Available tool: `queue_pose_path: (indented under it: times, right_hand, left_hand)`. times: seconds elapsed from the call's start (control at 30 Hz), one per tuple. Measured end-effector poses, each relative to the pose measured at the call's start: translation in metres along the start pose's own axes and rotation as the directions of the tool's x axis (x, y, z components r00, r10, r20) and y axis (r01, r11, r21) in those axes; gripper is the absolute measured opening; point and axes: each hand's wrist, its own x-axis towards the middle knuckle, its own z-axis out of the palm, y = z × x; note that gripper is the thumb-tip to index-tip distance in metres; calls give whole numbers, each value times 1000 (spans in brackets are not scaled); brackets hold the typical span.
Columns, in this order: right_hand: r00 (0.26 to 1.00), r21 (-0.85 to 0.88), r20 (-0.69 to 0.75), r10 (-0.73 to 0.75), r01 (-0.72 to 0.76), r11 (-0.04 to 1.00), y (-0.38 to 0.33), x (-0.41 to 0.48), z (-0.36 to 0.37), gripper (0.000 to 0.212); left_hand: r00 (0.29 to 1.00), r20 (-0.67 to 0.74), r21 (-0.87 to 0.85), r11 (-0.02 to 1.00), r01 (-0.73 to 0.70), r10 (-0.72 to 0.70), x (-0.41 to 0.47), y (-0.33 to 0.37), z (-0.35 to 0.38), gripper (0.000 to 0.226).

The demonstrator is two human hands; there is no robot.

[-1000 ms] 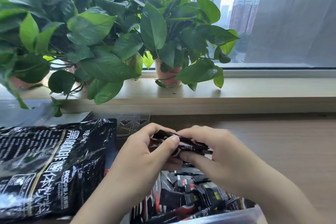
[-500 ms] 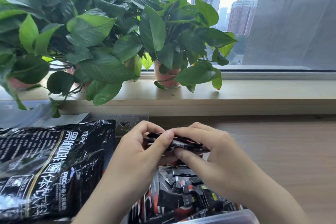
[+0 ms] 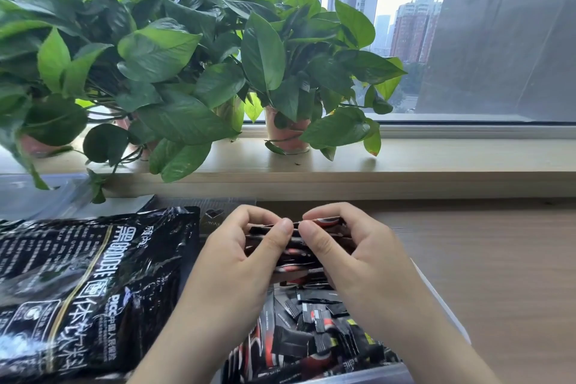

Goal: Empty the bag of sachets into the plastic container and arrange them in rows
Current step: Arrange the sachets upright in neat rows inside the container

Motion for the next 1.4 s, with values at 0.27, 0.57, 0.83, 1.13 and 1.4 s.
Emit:
queue_pose_path:
  times: [0.27,0.57,0.83,1.13,1.4]
  right_hand:
    - [990,169,-111,90,-70,983,0,-1,8,39]
    - [982,181,-96,161,-142,973,3,-3,11,27]
    - [968,131,-165,187,-166,977,5,-1,7,36]
    - [990,86,-46,137,-132,987,-6,0,-2,29]
    - [978,0,153,139,-141,990,-5,-5,-17,38]
  left_hand:
    - [994,58,80,992,-103,98,-4,6,6,55]
    - [998,-31,7,998,-56,56,0,1,3,33]
    - [987,148,-24,998,-61,64,-4,4,7,29]
    - [998,54,-121,992,-22,29,-1,8,8,49]
    - [994,104,32,999,-33,30,7,2,-5,38]
